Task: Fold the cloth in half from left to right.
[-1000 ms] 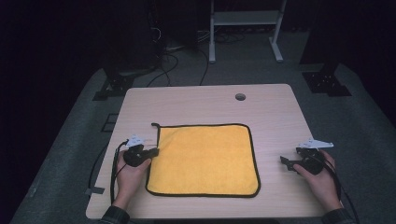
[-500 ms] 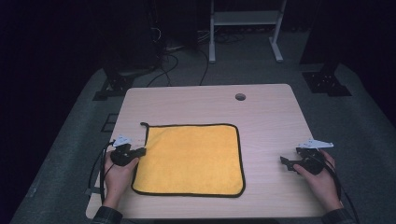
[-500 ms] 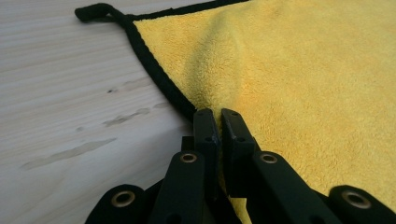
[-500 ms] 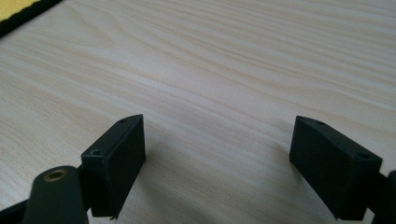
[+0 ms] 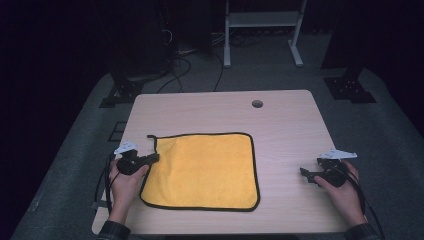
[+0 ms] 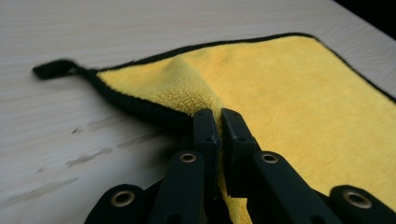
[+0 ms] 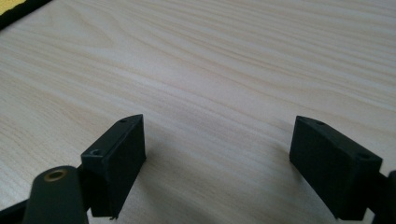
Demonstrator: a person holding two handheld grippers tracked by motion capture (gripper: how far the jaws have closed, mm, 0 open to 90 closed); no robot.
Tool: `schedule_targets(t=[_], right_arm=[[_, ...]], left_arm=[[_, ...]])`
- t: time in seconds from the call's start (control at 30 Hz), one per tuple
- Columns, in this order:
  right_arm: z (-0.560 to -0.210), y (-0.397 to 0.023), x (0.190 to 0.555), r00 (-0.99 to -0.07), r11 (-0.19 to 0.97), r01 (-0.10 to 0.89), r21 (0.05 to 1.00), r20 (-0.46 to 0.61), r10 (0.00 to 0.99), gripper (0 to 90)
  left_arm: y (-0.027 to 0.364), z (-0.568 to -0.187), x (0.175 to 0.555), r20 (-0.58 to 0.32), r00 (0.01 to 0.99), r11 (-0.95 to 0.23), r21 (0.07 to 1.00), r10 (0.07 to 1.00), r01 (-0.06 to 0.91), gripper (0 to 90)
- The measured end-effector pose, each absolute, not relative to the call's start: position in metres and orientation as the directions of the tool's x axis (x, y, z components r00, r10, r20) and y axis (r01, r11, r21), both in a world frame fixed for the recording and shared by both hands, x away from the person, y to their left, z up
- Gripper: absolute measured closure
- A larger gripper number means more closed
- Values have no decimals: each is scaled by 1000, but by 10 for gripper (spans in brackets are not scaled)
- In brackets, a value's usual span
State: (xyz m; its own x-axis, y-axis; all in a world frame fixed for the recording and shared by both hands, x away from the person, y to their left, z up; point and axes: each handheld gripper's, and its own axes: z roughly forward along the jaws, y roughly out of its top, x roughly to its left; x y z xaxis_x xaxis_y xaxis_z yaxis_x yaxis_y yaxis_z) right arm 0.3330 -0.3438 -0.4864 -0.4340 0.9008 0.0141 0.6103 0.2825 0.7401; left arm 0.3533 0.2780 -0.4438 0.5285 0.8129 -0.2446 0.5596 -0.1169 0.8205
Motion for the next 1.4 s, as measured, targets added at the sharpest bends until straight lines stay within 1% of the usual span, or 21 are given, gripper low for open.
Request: schedule_targets(t=[0.17,0.33,0.5,0.97,1.4], right_arm=[[-486,-344,333,-433,281,612,739,16,901,172],[-486,-344,333,-434,282,612,739,15,901,171],[-486,-344,333,-435,282,612,738,16,900,170],[-486,-344,333,-434,282,613,738,16,901,170],[-486,-344,333,-437,284,611,739,15,899,170]], left_arm=[[262,-436,355,-256,584,-126,836,771,534,850],[249,-430,359,-262,616,-133,844,743,519,850],[235,-429,363,-281,642,-130,847,714,515,846],[188,-424,374,-277,712,-174,854,645,490,848],[151,-424,382,-279,757,-213,851,591,480,849]])
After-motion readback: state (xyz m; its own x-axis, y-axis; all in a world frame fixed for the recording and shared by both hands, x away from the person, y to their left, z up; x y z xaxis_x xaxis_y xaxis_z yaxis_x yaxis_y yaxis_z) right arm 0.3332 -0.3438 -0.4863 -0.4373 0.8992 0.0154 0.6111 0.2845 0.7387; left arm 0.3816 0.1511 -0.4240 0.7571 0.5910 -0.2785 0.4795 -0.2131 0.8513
